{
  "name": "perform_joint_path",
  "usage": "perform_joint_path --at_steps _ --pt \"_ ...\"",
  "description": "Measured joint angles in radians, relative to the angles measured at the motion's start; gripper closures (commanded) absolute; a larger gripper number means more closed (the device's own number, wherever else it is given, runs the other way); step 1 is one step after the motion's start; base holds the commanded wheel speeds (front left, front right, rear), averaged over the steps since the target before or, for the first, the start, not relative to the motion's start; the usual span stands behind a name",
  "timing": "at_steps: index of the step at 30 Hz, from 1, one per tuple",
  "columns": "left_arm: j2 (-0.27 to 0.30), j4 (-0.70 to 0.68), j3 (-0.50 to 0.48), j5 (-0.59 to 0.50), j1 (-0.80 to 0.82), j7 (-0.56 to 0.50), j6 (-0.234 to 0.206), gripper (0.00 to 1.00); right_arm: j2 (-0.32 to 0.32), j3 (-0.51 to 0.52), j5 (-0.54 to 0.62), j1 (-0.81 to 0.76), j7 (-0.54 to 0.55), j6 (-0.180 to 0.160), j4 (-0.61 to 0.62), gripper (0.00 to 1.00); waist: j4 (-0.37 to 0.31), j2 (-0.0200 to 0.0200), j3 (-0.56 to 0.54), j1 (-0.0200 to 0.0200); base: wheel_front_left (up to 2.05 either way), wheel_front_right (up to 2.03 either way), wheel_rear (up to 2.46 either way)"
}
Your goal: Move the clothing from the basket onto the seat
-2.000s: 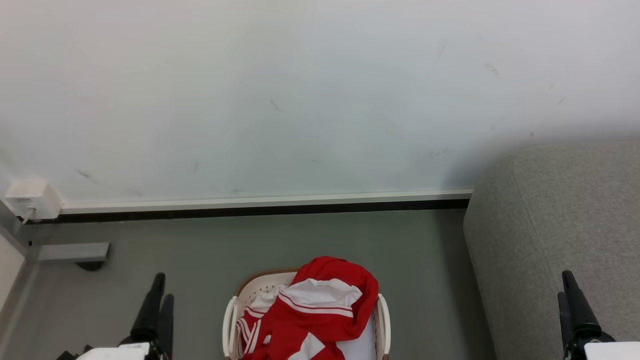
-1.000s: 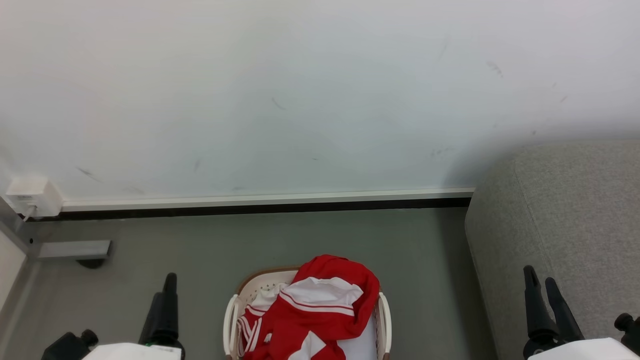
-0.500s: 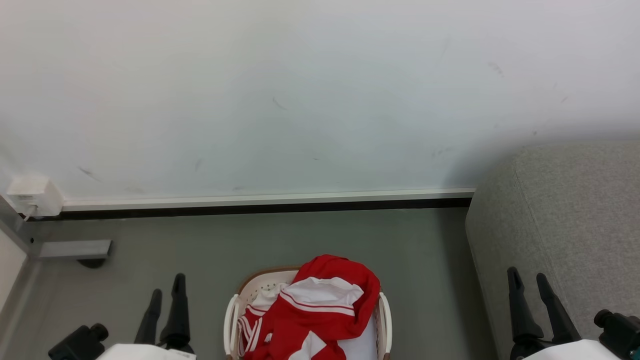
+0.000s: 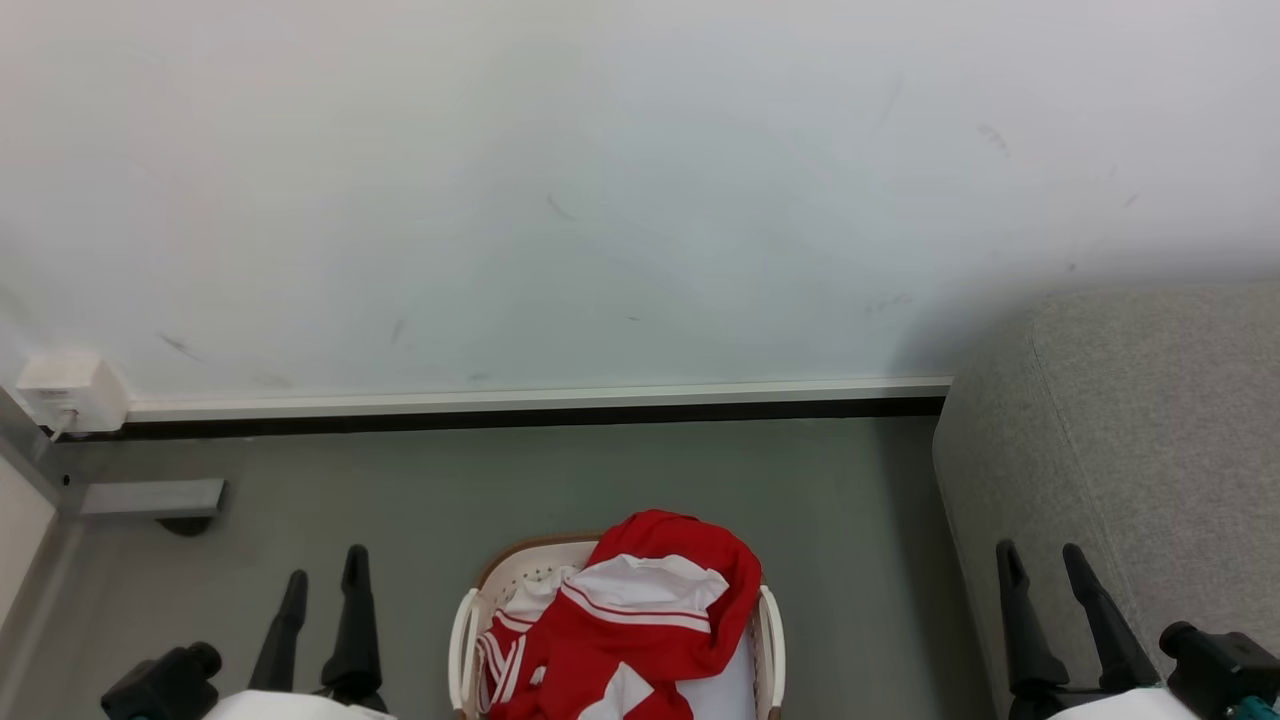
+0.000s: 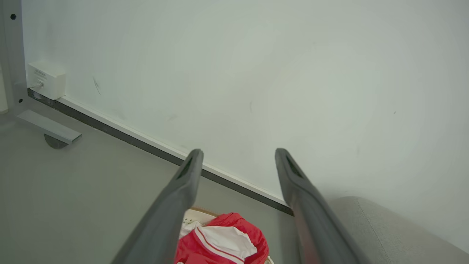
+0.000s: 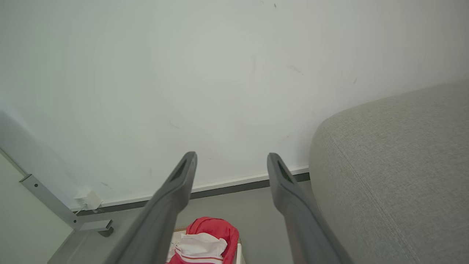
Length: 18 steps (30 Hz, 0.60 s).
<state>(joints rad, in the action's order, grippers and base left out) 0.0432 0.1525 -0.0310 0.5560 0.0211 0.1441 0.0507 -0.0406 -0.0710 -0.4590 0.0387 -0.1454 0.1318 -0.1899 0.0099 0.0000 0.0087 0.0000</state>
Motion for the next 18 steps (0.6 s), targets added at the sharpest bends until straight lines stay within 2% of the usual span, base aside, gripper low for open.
perform_joint_path --at_steps 18 --pt "0.001 -0.004 -0.023 -0.184 -0.007 0.046 0.01 0.0 -0.002 0.004 0.15 -0.016 -0.042 0.0 0.008 0.0 -0.002 0.0 0.001 0.0 0.0 0.0 0.0"
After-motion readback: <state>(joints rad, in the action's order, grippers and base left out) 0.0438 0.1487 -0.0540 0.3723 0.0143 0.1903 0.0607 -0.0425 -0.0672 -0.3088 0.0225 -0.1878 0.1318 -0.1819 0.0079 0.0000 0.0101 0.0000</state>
